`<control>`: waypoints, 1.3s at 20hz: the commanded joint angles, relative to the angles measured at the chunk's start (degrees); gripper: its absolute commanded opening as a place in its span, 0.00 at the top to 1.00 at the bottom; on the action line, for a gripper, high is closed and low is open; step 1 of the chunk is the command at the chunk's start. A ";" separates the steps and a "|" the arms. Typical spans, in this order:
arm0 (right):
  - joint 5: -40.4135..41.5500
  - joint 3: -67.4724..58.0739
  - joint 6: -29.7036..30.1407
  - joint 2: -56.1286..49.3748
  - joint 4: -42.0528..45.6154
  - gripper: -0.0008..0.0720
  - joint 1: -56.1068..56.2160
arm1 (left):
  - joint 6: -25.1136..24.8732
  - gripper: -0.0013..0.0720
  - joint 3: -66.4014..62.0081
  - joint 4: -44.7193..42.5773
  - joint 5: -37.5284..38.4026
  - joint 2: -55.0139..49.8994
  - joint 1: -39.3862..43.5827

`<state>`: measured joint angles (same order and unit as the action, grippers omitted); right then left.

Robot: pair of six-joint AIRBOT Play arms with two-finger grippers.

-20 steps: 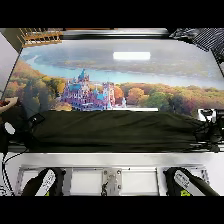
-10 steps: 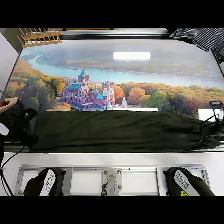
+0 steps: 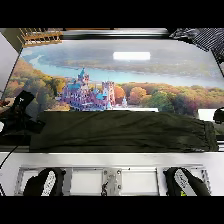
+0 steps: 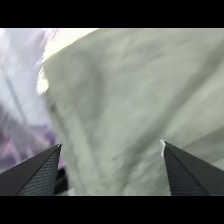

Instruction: Fold the clothes and pants, and hang the long-sleeved shirts on hangers.

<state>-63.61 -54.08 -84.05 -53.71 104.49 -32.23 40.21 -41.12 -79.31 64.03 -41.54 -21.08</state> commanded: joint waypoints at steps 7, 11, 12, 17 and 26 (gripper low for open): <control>-8.59 -0.50 8.33 -10.67 -23.17 0.03 -22.86 | 17.20 0.97 -0.42 1.77 -1.73 -6.56 24.90; -9.51 -0.50 16.11 -18.91 -23.30 0.00 -28.00 | 22.16 0.97 -0.44 12.07 -5.35 -14.73 38.69; -9.42 -0.55 18.93 -21.07 -23.28 0.00 -28.09 | 22.21 0.97 -0.44 15.37 -7.37 -16.68 41.44; -8.24 -5.62 25.00 -29.94 -23.34 0.00 -28.00 | 22.21 0.97 -6.64 20.81 -7.98 -25.64 51.01; -8.48 -10.25 28.83 -37.42 -27.04 0.00 -27.98 | 22.23 0.97 -17.77 20.87 -3.72 -35.41 54.07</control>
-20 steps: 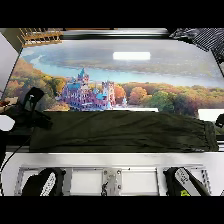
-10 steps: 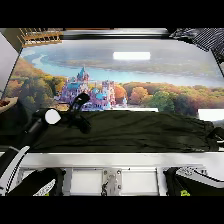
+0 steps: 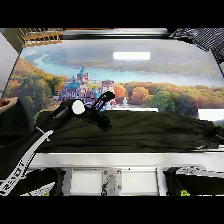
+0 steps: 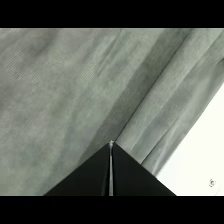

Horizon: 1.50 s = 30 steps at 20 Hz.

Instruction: Fold the clothes and pants, and hang the long-sleeved shirts on hangers.

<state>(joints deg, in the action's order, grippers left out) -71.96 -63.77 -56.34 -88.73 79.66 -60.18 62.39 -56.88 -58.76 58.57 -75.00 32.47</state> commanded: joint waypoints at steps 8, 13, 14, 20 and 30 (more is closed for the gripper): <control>-2.95 -0.52 1.92 -3.34 -3.87 0.00 3.23 | 0.04 0.97 -2.03 0.35 1.68 -1.90 0.52; -5.33 -0.52 1.92 -3.32 -3.80 0.48 4.96 | 0.04 0.97 -2.03 0.35 1.70 -1.90 0.52; -5.79 -0.52 1.92 -3.32 -3.80 0.50 4.96 | 0.04 0.97 -2.03 0.35 1.68 -1.90 0.52; -8.68 -0.55 2.54 -3.17 -2.64 0.94 4.98 | 0.04 0.97 -2.01 0.35 1.64 -1.92 0.52; -11.21 -1.31 3.04 8.13 0.26 0.94 5.05 | 0.07 0.97 2.34 0.37 -6.12 -1.99 0.52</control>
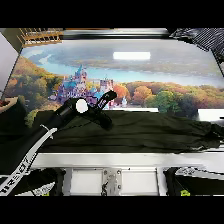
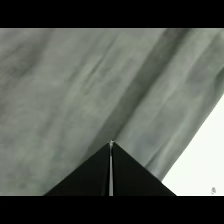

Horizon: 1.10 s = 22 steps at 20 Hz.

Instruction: Fold the clothes and pants, and hang the long-sleeved shirts on hangers.

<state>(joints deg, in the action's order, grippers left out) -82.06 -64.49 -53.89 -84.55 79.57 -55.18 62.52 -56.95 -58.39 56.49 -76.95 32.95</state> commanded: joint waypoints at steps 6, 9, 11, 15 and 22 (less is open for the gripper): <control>-7.45 -6.01 0.55 13.31 -0.31 0.94 3.54 | -0.09 0.97 6.23 0.07 -7.37 -2.93 0.11; -10.45 -9.31 0.52 17.57 -0.26 0.94 7.78 | -0.09 0.97 2.54 0.02 -5.88 -8.57 2.32; -11.78 -11.50 0.52 20.22 -0.28 0.94 11.13 | -0.09 0.97 -0.81 -0.02 -4.63 -12.33 4.83; -15.28 -16.50 0.24 24.00 -0.24 0.94 17.64 | 0.63 0.97 -4.52 -0.04 -2.60 -17.57 8.39; -22.73 -26.53 -3.30 27.06 -0.26 0.94 27.17 | 1.60 0.97 -4.87 -0.02 -1.20 -18.36 8.74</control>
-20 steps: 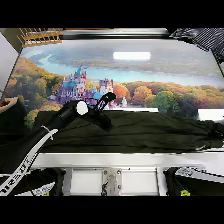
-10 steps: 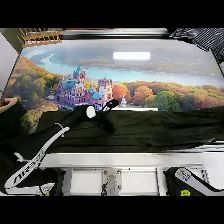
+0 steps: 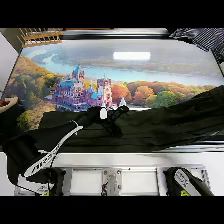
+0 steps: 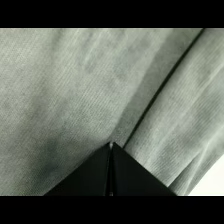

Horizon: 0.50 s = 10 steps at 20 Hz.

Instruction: Fold the clothes and pants, and hang the long-sleeved shirts on hangers.

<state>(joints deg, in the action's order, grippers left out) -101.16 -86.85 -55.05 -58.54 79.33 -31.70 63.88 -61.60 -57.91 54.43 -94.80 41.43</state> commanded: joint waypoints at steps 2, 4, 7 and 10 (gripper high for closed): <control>-4.35 -7.39 -4.94 1.29 -0.04 0.94 6.27 | 0.26 0.97 -0.22 -0.48 0.98 -0.50 0.26; -4.35 -10.29 -7.69 1.51 -0.07 0.94 8.98 | 0.26 0.97 -0.22 -0.48 1.03 -0.50 0.26; -4.35 -13.88 -9.88 1.62 -0.11 0.94 13.77 | 0.26 0.97 -0.22 -0.50 1.09 -0.50 0.26; -4.35 -17.11 -12.28 1.66 -0.11 0.94 19.19 | 0.28 0.97 -0.22 -0.48 1.09 -0.50 0.26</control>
<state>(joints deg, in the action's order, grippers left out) -104.99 -100.75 -64.20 -56.97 79.29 -17.23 64.07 -61.80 -58.22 55.35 -95.26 41.67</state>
